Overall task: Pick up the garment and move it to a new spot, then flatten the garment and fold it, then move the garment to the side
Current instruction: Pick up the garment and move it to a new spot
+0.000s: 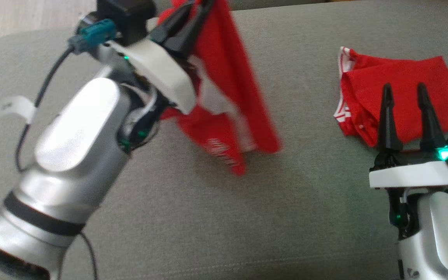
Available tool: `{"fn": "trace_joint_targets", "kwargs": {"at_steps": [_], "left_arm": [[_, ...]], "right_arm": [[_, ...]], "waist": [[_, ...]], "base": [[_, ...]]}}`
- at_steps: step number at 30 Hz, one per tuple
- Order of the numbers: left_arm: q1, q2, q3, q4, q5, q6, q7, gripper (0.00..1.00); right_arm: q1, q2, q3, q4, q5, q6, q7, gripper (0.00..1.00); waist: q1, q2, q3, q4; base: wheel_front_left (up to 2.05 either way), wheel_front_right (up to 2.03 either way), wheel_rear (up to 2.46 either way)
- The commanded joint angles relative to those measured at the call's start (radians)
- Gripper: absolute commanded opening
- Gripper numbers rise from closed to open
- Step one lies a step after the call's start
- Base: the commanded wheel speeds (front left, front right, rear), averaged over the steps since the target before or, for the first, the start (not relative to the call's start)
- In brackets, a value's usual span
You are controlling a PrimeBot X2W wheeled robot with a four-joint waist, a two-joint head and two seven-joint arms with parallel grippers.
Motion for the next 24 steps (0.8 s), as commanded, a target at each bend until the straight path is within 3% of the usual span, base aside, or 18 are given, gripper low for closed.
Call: {"fn": "trace_joint_targets", "kwargs": {"at_steps": [1, 6, 11, 16, 24], "left_arm": [[-0.074, -0.01, 0.034, -0.056, -0.019, 0.016, 0.015, 0.0], [-0.074, -0.114, 0.024, -0.131, -0.054, 0.073, 0.04, 0.0], [-0.04, -0.134, 0.019, -0.147, -0.053, 0.124, 0.043, 0.0], [0.066, -0.089, 0.011, -0.075, -0.061, 0.163, 0.055, 0.0], [0.17, 0.006, 0.026, 0.179, -0.07, 0.179, 0.037, 0.0]], "right_arm": [[-0.049, -0.003, 0.03, -0.021, 0.014, 0.0, -0.016, 1.0], [-0.056, -0.003, 0.033, 0.004, 0.026, 0.0, -0.033, 1.0], [-0.057, -0.003, 0.032, 0.009, 0.028, 0.0, -0.039, 1.0], [-0.054, -0.003, 0.032, 0.009, 0.025, 0.0, -0.043, 1.0], [-0.063, -0.003, 0.037, -0.002, 0.001, 0.0, -0.037, 1.0]], "waist": [[0.0, 0.0, -0.011, -0.023], [0.0, 0.0, -0.024, -0.05], [0.0, 0.0, -0.024, -0.057], [0.0, 0.0, -0.013, -0.056], [0.0, 0.0, 0.043, -0.041]], "base": [[0.0, 0.0, 0.0], [0.0, 0.0, 0.0], [0.0, 0.0, 0.0], [0.0, 0.0, 0.0], [0.0, 0.0, 0.0]]}}
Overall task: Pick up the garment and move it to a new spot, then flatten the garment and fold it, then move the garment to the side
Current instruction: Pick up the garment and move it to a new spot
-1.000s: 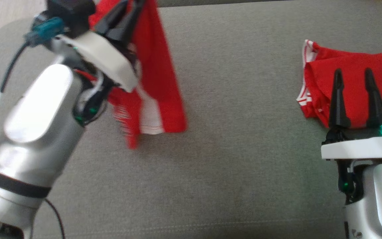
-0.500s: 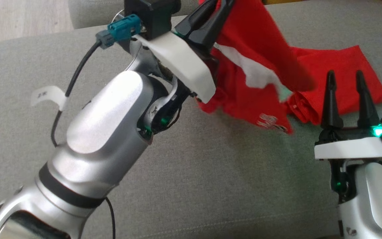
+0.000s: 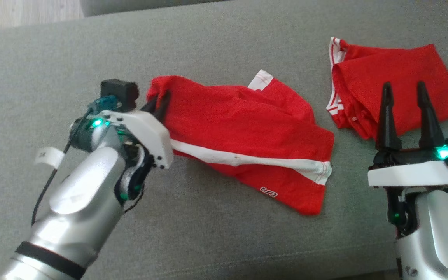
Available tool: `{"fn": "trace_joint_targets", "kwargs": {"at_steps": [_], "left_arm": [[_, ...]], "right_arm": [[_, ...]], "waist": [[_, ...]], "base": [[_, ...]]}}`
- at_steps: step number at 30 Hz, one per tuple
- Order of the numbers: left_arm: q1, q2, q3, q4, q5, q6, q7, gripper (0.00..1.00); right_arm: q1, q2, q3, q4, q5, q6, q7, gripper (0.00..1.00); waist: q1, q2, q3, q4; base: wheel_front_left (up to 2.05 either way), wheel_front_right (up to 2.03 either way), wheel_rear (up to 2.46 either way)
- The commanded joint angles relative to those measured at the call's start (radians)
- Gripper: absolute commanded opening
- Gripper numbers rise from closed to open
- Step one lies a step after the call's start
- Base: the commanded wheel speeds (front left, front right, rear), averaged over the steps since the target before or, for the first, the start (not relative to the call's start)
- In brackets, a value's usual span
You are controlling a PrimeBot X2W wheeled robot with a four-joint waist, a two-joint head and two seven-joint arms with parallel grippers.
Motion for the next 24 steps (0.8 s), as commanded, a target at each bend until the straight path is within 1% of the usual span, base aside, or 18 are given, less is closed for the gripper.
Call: {"fn": "trace_joint_targets", "kwargs": {"at_steps": [1, 5, 9, 10, 12, 13, 19, 24], "left_arm": [[-0.057, 0.032, 0.047, -0.002, 0.002, -0.001, -0.016, 0.0], [-0.079, 0.032, 0.047, 0.098, 0.007, -0.02, -0.043, 0.0], [-0.113, 0.017, 0.048, 0.179, 0.008, -0.044, -0.073, 0.0], [-0.122, 0.013, 0.049, 0.194, 0.008, -0.05, -0.083, 0.13], [-0.139, 0.004, 0.05, 0.223, 0.008, -0.06, -0.105, 0.69], [-0.147, 0.001, 0.05, 0.235, 0.011, -0.065, -0.119, 1.0], [-0.182, -0.013, 0.056, 0.28, 0.018, -0.085, -0.198, 1.0], [-0.182, -0.006, 0.081, 0.26, 0.024, -0.082, -0.258, 1.0]], "right_arm": [[-0.048, -0.003, 0.03, -0.04, -0.01, 0.0, 0.0, 1.0], [-0.053, -0.003, 0.04, -0.057, -0.021, 0.0, 0.013, 1.0], [-0.056, -0.003, 0.039, -0.072, -0.026, 0.0, 0.02, 1.0], [-0.057, -0.003, 0.04, -0.074, -0.026, 0.0, 0.022, 1.0], [-0.056, -0.003, 0.042, -0.077, -0.029, 0.0, 0.024, 1.0], [-0.056, -0.003, 0.043, -0.077, -0.03, 0.0, 0.025, 1.0], [-0.054, -0.003, 0.043, -0.069, -0.032, 0.0, 0.028, 1.0], [-0.047, -0.003, 0.043, -0.055, -0.031, 0.0, 0.029, 1.0]], "waist": [[0.0, -0.0001, 0.02, 0.006], [0.0, -0.0001, 0.06, 0.014], [0.0, -0.0001, 0.095, 0.021], [0.0, -0.0001, 0.102, 0.023], [0.0, -0.0001, 0.11, 0.027], [0.0, -0.0001, 0.112, 0.028], [0.0, -0.0001, 0.1, 0.046], [0.0, -0.0001, 0.066, 0.064]], "base": [[0.0, 0.0, 0.0], [0.0, 0.0, 0.0], [0.0, 0.0, 0.0], [0.0, 0.0, 0.0], [0.0, 0.0, 0.0], [0.0, 0.0, 0.0], [0.0, 0.0, 0.0], [0.0, 0.0, 0.0]]}}
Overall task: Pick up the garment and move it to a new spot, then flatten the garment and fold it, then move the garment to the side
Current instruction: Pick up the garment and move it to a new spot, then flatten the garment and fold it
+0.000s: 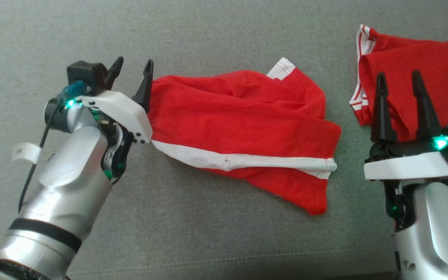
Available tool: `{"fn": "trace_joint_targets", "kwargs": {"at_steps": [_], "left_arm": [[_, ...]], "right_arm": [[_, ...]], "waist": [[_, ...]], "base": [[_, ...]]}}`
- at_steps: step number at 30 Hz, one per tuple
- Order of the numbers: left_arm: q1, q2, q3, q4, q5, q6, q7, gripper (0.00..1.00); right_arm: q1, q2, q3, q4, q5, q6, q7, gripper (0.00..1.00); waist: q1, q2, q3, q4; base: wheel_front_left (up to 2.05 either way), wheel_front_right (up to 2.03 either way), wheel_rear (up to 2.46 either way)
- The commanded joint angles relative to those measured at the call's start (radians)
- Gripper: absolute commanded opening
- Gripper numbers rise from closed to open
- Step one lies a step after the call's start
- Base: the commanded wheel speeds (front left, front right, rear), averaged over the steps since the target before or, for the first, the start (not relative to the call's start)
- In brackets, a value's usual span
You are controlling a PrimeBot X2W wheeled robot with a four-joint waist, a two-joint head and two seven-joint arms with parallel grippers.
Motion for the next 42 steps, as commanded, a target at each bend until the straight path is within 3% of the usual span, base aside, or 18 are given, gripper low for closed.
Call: {"fn": "trace_joint_targets", "kwargs": {"at_steps": [1, 8, 13, 22, 29, 42], "left_arm": [[-0.049, 0.037, 0.048, -0.04, 0.018, 0.0, -0.018, 1.0], [0.035, 0.076, 0.126, -0.18, 0.054, 0.033, -0.034, 1.0], [0.193, 0.1, 0.224, -0.358, 0.115, 0.056, -0.034, 1.0], [0.508, 0.054, 0.375, -0.59, 0.215, 0.065, -0.034, 1.0], [0.632, -0.028, 0.461, -0.645, 0.288, 0.031, -0.034, 1.0], [0.62, -0.102, 0.519, -0.597, 0.373, -0.065, -0.034, 1.0]], "right_arm": [[-0.016, -0.003, 0.021, -0.026, -0.008, 0.0, 0.001, 1.0], [0.008, -0.003, 0.013, -0.002, -0.012, 0.0, 0.006, 1.0], [0.045, -0.003, 0.014, 0.023, -0.019, 0.0, 0.011, 1.0], [0.148, -0.003, 0.026, 0.073, -0.007, 0.0, 0.015, 1.0], [0.199, -0.003, 0.032, 0.096, 0.009, 0.0, 0.014, 1.0], [0.174, -0.003, 0.08, 0.247, 0.09, 0.0, 0.136, 1.0]], "waist": [[0.0, 0.0, -0.019, 0.013], [0.0, 0.0, -0.077, 0.043], [0.0, 0.0, -0.131, 0.069], [0.0, 0.0, -0.198, 0.088], [0.0, 0.0, -0.205, 0.084], [0.0, 0.0, -0.152, 0.098]], "base": [[0.0, 0.0, 0.0], [0.0, 0.0, 0.0], [0.0, 0.0, 0.0], [0.0, 0.0, 0.0], [0.0, 0.0, 0.0], [0.0, 0.0, 0.0]]}}
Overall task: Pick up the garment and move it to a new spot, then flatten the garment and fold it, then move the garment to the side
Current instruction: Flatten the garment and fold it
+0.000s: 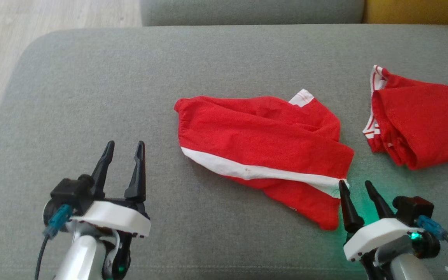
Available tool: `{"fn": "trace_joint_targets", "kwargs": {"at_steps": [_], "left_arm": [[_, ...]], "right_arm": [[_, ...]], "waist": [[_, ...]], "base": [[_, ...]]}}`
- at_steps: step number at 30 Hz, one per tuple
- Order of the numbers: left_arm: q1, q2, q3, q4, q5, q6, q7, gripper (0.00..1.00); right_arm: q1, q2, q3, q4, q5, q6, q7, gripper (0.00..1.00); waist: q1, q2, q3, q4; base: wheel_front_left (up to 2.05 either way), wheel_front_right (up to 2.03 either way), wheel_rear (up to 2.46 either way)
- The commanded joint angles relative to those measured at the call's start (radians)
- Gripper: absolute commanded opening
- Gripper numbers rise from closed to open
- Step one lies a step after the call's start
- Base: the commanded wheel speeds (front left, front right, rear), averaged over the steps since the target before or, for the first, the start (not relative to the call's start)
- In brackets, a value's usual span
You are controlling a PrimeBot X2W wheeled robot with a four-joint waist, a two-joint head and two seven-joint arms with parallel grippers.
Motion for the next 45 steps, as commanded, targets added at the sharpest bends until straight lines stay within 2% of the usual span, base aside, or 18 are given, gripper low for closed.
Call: {"fn": "trace_joint_targets", "kwargs": {"at_steps": [1, 16, 17, 18, 19, 25, 32, 38, 41, 45], "left_arm": [[-0.06, 0.003, 0.045, -0.023, 0.013, -0.009, -0.006, 1.0], [-0.078, -0.033, 0.089, 0.011, 0.058, -0.053, -0.006, 1.0], [-0.079, -0.035, 0.092, 0.012, 0.061, -0.055, -0.006, 1.0], [-0.078, -0.037, 0.095, 0.014, 0.063, -0.056, -0.006, 1.0], [-0.078, -0.038, 0.098, 0.016, 0.065, -0.058, -0.006, 1.0], [-0.066, -0.044, 0.122, 0.037, 0.081, -0.066, -0.006, 1.0], [-0.068, -0.047, 0.105, 0.058, 0.085, -0.096, -0.006, 1.0], [-0.075, -0.027, -0.053, 0.132, 0.03, -0.128, 0.021, 1.0], [-0.09, 0.006, -0.169, 0.155, -0.028, -0.129, 0.046, 1.0], [-0.127, 0.047, -0.251, 0.191, -0.097, -0.129, 0.053, 1.0]], "right_arm": [[-0.046, -0.004, 0.031, -0.008, 0.025, 0.0, -0.001, 1.0], [-0.133, -0.004, 0.078, 0.161, 0.087, 0.0, -0.01, 0.99], [-0.137, -0.004, 0.08, 0.168, 0.087, 0.0, -0.013, 0.66], [-0.141, -0.004, 0.083, 0.175, 0.088, 0.0, -0.016, 0.22], [-0.144, -0.004, 0.085, 0.18, 0.085, 0.0, -0.02, 0.0], [-0.139, -0.004, 0.062, 0.166, 0.029, 0.0, -0.054, 0.0], [-0.115, -0.004, -0.017, 0.059, -0.021, 0.0, -0.039, 0.0], [-0.103, -0.004, -0.038, -0.01, -0.03, 0.0, 0.009, 0.0], [-0.098, -0.004, -0.039, -0.026, -0.028, 0.0, 0.024, 0.0], [-0.098, -0.004, -0.038, -0.042, -0.026, 0.0, 0.036, 0.0]], "waist": [[0.0, -0.0001, 0.01, 0.01], [0.0, -0.0001, 0.04, 0.043], [0.0, -0.0001, 0.04, 0.043], [0.0, -0.0001, 0.04, 0.043], [0.0, -0.0001, 0.039, 0.042], [0.0, -0.0001, 0.016, 0.019], [0.0, -0.0001, 0.003, -0.017], [0.0, -0.0001, 0.005, -0.038], [0.0, -0.0001, 0.009, -0.043], [0.0, -0.0001, 0.022, -0.049]], "base": [[0.0, 0.0, 0.0], [0.0, 0.0, 0.0], [0.0, 0.0, 0.0], [0.0, 0.0, 0.0], [0.0, 0.0, 0.0], [0.0, 0.0, 0.0], [0.0, 0.0, 0.0], [0.0, 0.0, 0.0], [0.0, 0.0, 0.0], [0.0, 0.0, 0.0]]}}
